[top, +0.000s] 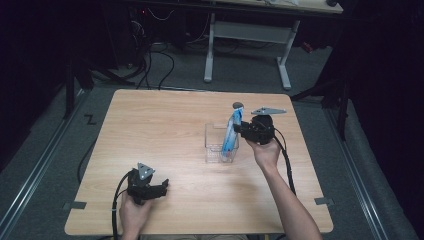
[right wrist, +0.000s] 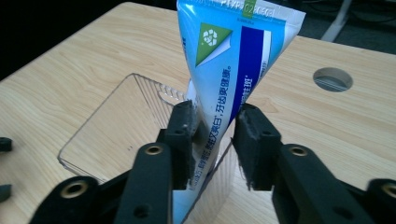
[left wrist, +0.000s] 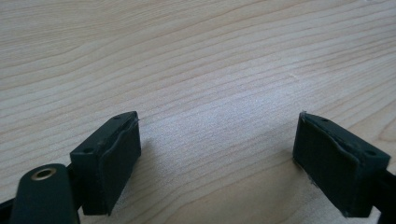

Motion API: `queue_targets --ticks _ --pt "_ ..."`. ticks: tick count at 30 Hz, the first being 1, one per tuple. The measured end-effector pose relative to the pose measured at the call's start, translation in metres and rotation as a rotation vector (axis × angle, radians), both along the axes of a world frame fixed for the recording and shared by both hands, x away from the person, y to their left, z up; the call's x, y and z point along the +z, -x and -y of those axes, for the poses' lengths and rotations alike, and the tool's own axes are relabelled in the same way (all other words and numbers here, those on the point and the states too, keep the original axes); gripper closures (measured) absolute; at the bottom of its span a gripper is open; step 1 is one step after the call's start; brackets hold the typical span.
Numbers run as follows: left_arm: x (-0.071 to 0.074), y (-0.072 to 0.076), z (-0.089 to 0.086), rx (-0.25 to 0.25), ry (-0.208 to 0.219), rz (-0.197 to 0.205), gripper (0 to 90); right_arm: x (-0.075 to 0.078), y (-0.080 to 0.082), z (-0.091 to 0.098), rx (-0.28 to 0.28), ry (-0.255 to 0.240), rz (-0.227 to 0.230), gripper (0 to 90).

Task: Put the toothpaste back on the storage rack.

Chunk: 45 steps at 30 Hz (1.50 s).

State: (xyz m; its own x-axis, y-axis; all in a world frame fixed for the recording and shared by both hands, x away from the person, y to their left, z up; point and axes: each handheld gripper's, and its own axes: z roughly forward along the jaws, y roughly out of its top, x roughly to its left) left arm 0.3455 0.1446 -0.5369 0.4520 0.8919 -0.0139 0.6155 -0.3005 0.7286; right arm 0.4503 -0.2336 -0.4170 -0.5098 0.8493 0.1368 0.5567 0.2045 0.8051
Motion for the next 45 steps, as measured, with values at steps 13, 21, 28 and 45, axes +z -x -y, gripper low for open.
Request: queue_targets --ticks 13,21,28,45 --pt "0.0 0.0 0.0 0.001 0.001 0.001 15.3 0.006 0.01 0.014 -0.005 -0.004 0.013 52.7" --pt "0.0 0.0 0.0 0.001 0.0 0.0 15.2 0.012 0.018 0.026 -0.022 -0.042 0.032 50.7" --pt "0.0 0.0 0.0 0.002 0.0 0.0 15.2 0.016 0.025 0.034 -0.033 -0.049 0.042 50.5" --pt "0.0 0.0 0.0 0.003 0.001 0.0 15.2 0.014 0.036 0.053 -0.056 -0.015 0.053 49.8"
